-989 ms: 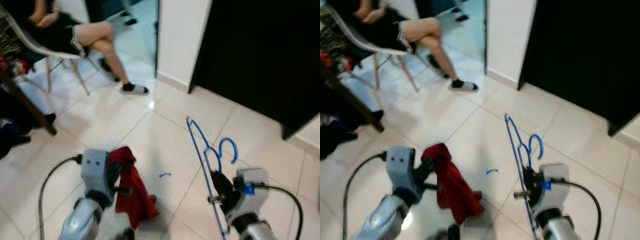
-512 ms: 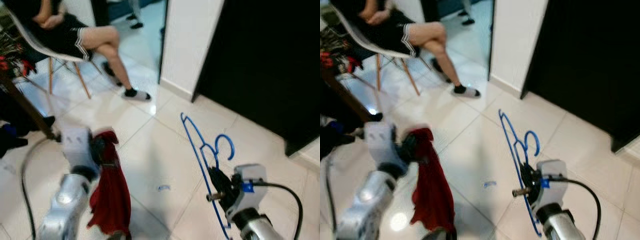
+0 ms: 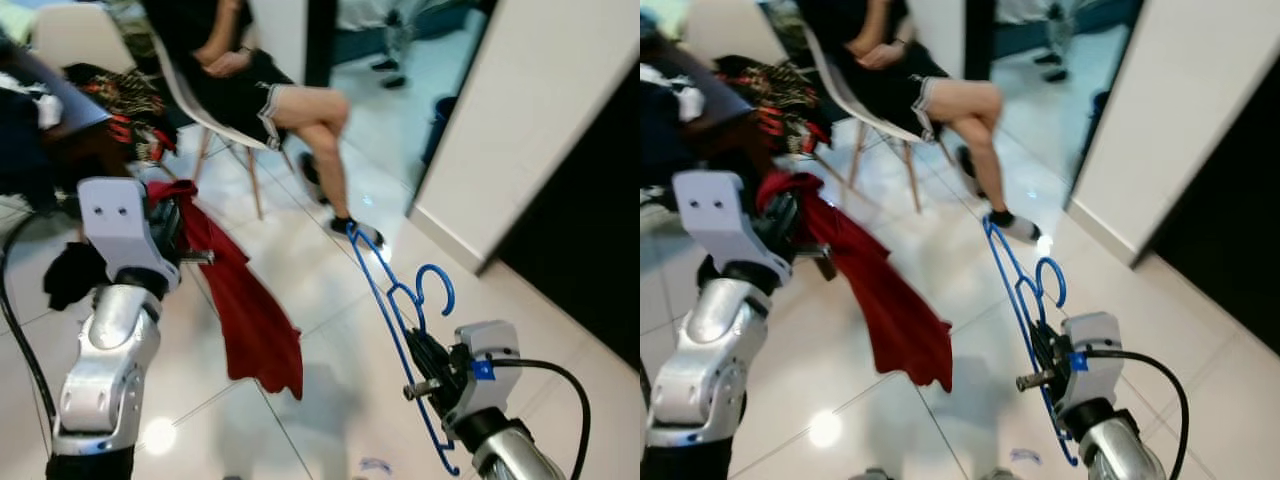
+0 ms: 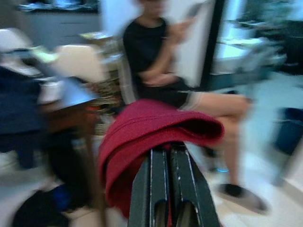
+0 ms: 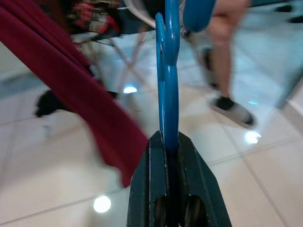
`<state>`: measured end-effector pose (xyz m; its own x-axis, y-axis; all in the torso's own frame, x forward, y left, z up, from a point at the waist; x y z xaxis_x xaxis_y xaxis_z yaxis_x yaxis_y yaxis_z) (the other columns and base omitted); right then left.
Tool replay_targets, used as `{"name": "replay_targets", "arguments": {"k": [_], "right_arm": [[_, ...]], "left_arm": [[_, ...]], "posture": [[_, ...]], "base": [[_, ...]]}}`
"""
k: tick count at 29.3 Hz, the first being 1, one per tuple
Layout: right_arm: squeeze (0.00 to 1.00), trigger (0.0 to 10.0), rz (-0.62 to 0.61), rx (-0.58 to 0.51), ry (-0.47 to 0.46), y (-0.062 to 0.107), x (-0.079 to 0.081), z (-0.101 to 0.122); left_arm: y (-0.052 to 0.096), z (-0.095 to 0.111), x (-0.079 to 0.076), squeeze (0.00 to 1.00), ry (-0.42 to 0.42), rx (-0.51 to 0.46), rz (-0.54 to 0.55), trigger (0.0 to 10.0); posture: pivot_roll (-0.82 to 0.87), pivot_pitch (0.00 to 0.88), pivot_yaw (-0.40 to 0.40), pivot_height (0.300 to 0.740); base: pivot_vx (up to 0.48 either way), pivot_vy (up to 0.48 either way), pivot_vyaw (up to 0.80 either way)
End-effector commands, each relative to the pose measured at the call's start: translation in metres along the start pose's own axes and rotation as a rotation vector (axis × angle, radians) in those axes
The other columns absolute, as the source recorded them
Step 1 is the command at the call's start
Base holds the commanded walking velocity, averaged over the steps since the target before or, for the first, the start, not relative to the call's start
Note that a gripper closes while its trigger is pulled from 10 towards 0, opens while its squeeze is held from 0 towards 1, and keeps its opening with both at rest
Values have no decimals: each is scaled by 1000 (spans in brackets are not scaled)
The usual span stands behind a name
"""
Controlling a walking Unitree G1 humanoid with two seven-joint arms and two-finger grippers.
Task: Hang hanger
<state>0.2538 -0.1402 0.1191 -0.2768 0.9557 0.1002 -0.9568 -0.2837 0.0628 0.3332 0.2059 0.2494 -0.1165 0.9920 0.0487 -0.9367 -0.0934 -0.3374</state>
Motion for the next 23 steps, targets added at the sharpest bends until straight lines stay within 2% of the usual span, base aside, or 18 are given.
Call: {"name": "replay_targets", "arguments": {"k": [1,9,13,15,16,20,21,23], "right_arm": [[0,10000,16,4,7,1,3,-2],[0,10000,21,3,4,-1,4,-3],[0,10000,22,3,1,-1,4,-4],[0,10000,11,1,-18,-2,3,-4],[0,10000,11,1,-18,-2,3,-4],[0,10000,-1,-15,-50,-4,1,-3],[0,10000,-1,-15,-50,-4,1,-3],[0,10000,1,-16,-57,-4,1,-3]], "left_arm": [[1,-1,6,0,-18,7,23,10000],[-7,8,2,0,-10,-26,4,10000],[-17,21,2,0,-11,-69,-4,10000],[-30,41,3,0,-17,-131,-23,10000],[-30,41,3,0,-17,-131,-23,10000],[-48,88,4,0,-46,-287,-75,10000],[-48,88,4,0,-46,-287,-75,10000],[-61,138,13,0,-16,-420,-99,10000]], "posture": [[45,170,-49,740],[47,160,-44,740],[46,154,-42,740],[43,151,-42,740],[43,151,-42,740],[40,149,-49,740],[40,149,-49,740],[45,146,-52,740]], "base": [[480,0,800],[480,0,800],[480,0,800],[480,0,728],[480,0,656],[480,0,0],[480,0,0],[480,0,0]]}}
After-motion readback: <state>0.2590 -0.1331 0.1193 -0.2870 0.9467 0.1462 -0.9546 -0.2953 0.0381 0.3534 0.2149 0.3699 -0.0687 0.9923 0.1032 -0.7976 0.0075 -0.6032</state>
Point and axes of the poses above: a point about 5 cm out from each wrist's last joint towards the gripper, its own y axis pointing back from the gripper into the wrist, its own z axis along the axis of the wrist's last joint, x = y × z, the point moved 5 cm from there along -y, pointing out of the wrist towards the gripper, and after that the axes turned 4 degrees about -y, right-handed, at the moved point
